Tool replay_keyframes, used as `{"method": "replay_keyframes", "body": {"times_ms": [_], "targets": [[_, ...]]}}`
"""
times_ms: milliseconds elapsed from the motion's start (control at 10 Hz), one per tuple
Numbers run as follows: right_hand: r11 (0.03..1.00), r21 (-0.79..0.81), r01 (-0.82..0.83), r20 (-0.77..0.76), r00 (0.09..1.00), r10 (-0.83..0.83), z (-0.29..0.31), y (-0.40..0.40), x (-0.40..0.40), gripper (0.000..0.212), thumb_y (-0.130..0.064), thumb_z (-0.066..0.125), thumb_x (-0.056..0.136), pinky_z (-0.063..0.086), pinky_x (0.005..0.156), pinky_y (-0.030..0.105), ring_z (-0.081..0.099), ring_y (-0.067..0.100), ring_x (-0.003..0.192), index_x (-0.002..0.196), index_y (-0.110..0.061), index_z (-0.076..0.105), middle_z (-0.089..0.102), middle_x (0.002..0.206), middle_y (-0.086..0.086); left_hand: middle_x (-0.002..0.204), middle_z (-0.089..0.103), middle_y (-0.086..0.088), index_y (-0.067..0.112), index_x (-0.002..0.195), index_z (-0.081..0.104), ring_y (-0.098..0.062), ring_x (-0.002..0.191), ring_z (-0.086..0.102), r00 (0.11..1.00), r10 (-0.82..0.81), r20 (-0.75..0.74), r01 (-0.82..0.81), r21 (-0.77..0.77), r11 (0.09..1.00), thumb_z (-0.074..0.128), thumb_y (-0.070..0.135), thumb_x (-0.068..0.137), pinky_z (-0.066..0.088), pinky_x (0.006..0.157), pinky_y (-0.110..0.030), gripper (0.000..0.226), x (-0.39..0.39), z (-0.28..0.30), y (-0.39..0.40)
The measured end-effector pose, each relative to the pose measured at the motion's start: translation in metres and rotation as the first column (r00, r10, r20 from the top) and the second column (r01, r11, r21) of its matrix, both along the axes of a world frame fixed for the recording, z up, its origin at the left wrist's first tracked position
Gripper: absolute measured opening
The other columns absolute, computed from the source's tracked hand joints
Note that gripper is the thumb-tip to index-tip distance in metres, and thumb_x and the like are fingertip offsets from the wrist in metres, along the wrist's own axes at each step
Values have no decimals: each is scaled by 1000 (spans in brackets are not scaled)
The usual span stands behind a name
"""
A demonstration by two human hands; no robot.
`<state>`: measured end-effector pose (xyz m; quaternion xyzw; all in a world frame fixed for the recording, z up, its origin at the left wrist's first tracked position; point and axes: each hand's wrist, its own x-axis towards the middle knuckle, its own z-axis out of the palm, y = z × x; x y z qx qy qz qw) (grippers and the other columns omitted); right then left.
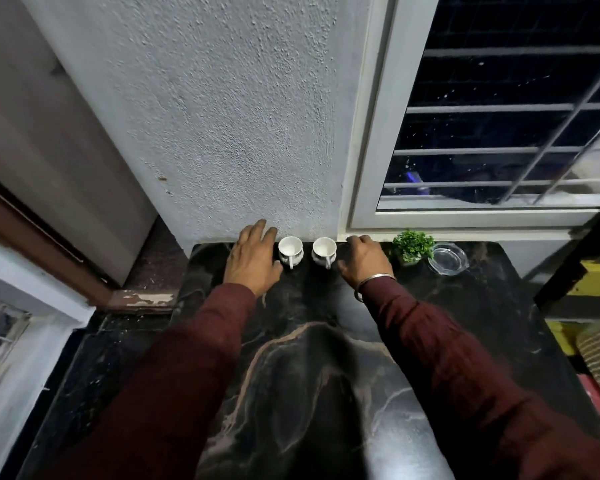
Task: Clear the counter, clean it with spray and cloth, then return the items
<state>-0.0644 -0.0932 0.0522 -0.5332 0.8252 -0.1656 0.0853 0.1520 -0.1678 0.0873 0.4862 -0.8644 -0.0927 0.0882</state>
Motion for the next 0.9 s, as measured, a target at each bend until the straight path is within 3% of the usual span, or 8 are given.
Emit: {"method": "replay_keyframes", "body": {"times_ms": [200, 400, 500, 600, 800, 900], "targets": [[995, 88, -39, 33, 999, 36, -43, -33, -1, 46, -37, 64, 80, 51, 79, 41, 56, 36, 105, 119, -14, 54, 55, 115, 14, 165, 26, -9, 14, 149, 41, -31, 151, 22, 998, -34, 47, 31, 57, 998, 68, 23, 85, 28, 120, -45, 70, -17, -40, -20], [990, 143, 16, 99, 995, -30, -82, -83, -9, 72, -64, 56, 81, 50, 81, 42, 60, 36, 104, 135, -18, 41, 52, 122, 13, 164, 29, -9, 15, 150, 42, -31, 150, 25, 997, -6, 72, -1, 84, 996, 67, 25, 84, 30, 120, -45, 71, -25, -85, -46], [985, 173, 4, 90, 996, -20, -93, -99, -9, 68, -59, 56, 83, 49, 80, 39, 59, 37, 106, 134, -16, 41, 53, 121, 15, 165, 25, -11, 16, 150, 41, -33, 151, 22, 996, 54, 64, -62, 134, 989, 66, 26, 86, 29, 121, -47, 69, -23, -101, -53], [995, 91, 44, 126, 991, -55, -102, -107, -11, 59, -53, 63, 81, 49, 75, 39, 61, 39, 97, 119, -10, 49, 56, 111, 18, 167, 20, -9, 17, 151, 39, -32, 153, 18, 993, 93, 71, -103, 160, 982, 65, 28, 89, 29, 120, -47, 69, -24, -111, -56], [993, 77, 90, 134, 986, -100, -102, -109, -7, 61, -50, 66, 79, 49, 72, 41, 61, 41, 94, 118, -9, 45, 54, 111, 18, 167, 19, -11, 16, 151, 41, -34, 152, 19, 993, 101, 59, -110, 160, 981, 66, 28, 88, 30, 117, -48, 69, -24, -114, -54], [995, 65, 76, 134, 987, -84, -95, -106, -11, 71, -53, 73, 71, 50, 72, 41, 61, 40, 94, 119, -9, 43, 54, 110, 18, 167, 20, -12, 15, 150, 41, -34, 152, 19, 995, 99, 33, -103, 132, 986, 66, 28, 87, 32, 117, -49, 69, -25, -106, -55]]}}
